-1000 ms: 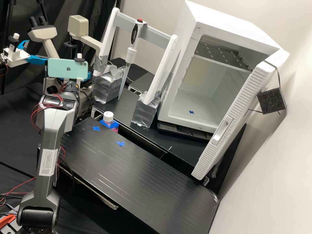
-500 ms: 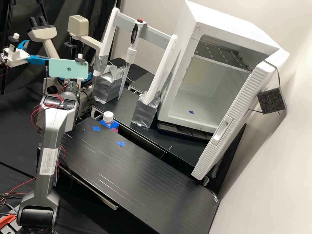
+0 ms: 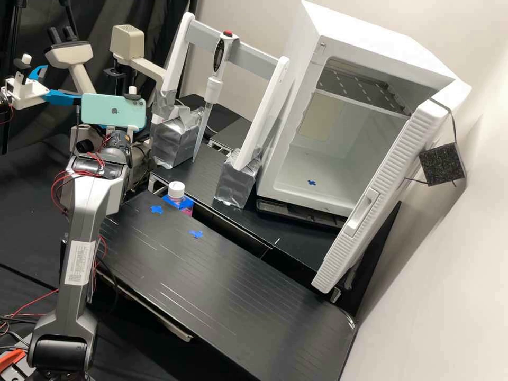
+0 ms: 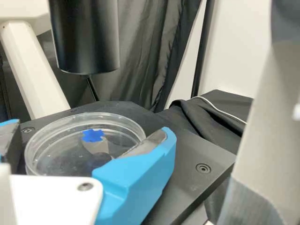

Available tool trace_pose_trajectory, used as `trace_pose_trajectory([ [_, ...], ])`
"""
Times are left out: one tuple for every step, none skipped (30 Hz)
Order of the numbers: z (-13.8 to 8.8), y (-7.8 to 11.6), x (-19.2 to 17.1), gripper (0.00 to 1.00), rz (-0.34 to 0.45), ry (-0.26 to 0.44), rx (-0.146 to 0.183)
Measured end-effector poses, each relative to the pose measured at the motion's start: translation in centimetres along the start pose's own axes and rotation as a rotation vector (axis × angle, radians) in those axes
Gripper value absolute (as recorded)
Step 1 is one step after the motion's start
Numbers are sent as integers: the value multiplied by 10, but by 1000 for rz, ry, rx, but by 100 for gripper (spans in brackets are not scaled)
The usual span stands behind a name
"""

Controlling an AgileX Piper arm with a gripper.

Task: Move the petri dish to the bench

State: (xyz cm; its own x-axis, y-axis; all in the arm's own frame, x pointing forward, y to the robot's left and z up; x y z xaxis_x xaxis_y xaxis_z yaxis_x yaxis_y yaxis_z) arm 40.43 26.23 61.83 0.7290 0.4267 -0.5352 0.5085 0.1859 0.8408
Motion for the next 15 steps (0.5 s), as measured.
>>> trace_pose_trajectory([
  [0, 0, 0, 0, -2, 1, 2],
  [0, 0, 0, 0, -5, 3, 9],
  [1, 0, 0, 0, -4, 2, 8],
  [0, 0, 0, 0, -6, 3, 2],
  [1, 1, 0, 0, -6, 3, 3],
  [3, 2, 0, 0, -6, 1, -1],
  [3, 3, -1, 0, -6, 0, 5],
  [3, 2, -1, 0, -7, 1, 7],
  [4, 3, -1, 0, -8, 1, 9],
  [4, 3, -1, 0, -9, 1, 6],
  [5, 4, -1, 0, -10, 1, 7],
  [5, 4, -1, 0, -11, 1, 11],
  [6, 4, -1, 0, -10, 0, 14],
  [6, 4, -1, 0, -12, 1, 12],
  [6, 4, -1, 0, -14, 2, 9],
])
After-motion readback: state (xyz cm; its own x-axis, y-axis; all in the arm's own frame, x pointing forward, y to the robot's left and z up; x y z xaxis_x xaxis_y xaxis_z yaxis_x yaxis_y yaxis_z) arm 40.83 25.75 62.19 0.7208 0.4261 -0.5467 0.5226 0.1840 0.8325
